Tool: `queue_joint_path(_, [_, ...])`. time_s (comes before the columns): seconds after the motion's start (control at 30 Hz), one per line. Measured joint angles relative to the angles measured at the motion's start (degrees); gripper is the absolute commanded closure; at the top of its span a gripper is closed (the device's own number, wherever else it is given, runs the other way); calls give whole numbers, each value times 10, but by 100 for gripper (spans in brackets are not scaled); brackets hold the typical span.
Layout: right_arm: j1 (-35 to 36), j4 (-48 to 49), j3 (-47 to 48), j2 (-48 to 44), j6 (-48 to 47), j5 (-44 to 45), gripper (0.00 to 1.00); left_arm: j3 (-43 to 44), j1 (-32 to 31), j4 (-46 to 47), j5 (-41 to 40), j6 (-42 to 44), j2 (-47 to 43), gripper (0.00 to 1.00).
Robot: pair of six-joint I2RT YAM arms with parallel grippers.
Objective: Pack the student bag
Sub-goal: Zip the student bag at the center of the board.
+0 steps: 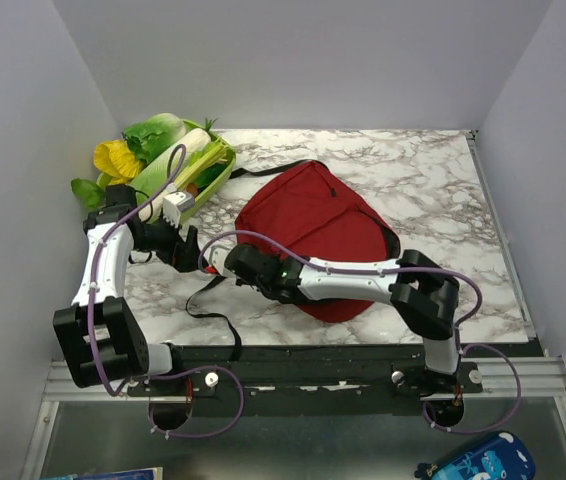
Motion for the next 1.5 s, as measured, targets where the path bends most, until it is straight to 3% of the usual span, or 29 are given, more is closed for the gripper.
queue_joint_path(0.5, [-12, 43, -123, -216, 160, -61, 99, -14, -200, 107, 5, 1, 0, 1])
queue_joint_path(1.07, [-12, 44, -168, -275, 250, -65, 99, -85, -353, 293, -15, 27, -20, 1])
queue_joint_path(1.5, [-11, 45, -177, -280, 290, -70, 99, -124, -399, 427, -66, -24, 17, 1])
